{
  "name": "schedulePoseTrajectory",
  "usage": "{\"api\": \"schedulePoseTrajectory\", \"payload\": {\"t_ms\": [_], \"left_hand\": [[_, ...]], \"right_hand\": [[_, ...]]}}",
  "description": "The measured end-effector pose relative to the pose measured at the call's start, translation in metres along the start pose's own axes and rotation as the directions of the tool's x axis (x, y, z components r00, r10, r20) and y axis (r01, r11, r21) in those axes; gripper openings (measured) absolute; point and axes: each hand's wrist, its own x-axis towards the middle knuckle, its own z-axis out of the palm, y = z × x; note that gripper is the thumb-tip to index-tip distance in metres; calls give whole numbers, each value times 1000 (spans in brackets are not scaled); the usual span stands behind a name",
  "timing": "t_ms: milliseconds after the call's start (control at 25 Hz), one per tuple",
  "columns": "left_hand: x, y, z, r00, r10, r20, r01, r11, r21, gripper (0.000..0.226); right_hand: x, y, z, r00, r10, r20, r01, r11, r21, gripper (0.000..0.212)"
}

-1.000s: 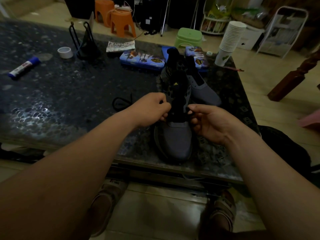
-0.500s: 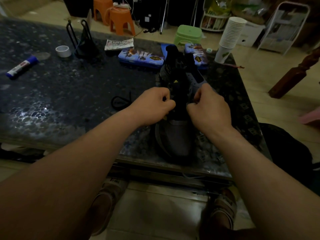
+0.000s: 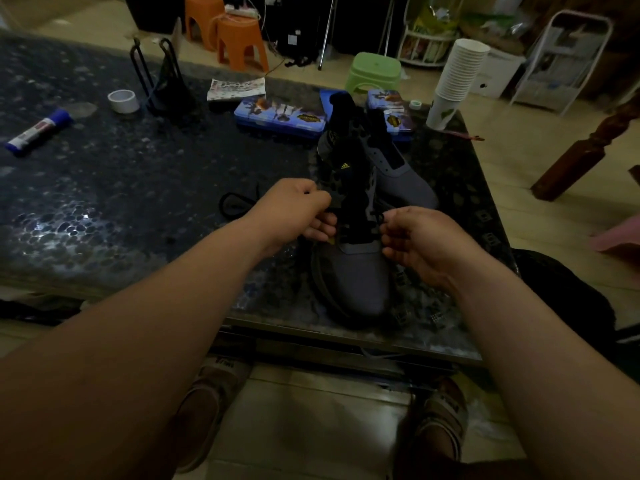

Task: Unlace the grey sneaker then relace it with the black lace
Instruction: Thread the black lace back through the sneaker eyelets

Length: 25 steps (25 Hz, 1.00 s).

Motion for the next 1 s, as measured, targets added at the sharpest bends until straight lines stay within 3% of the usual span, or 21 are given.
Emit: {"api": "schedulePoseTrajectory", "payload": {"t_ms": [240,360,480,600,720,800,840,1000], "left_hand": [[-4,-1,-12,983,-174,51,181,923,-339,21],[-3,-7,-21,969,-238,60,230,797,-559,21],[0,-12,-23,964,-263,43,233,756,-612,12],[2,-7,-18,981,-193,0,176,894,-413,20],[-4,1,-9,999,27,-18,-26,997,79,32],[-8,2,-1,984,176,15,-165,882,442,31],[-9,2,2,973,227,35,-210,820,532,26],[-8,0,7,957,287,47,-260,773,578,15]], "right_hand": [[1,4,-5,997,-34,63,34,999,0,14],[2,7,-6,994,-51,93,54,998,-32,12],[4,10,-6,993,-81,88,86,995,-54,7],[5,11,-4,992,-100,76,105,992,-68,10],[4,7,-1,991,-125,40,130,978,-162,19],[6,6,1,987,-164,2,159,954,-253,15],[7,5,2,986,-166,-13,157,953,-261,12],[5,0,5,995,-104,4,103,983,-154,12]]}}
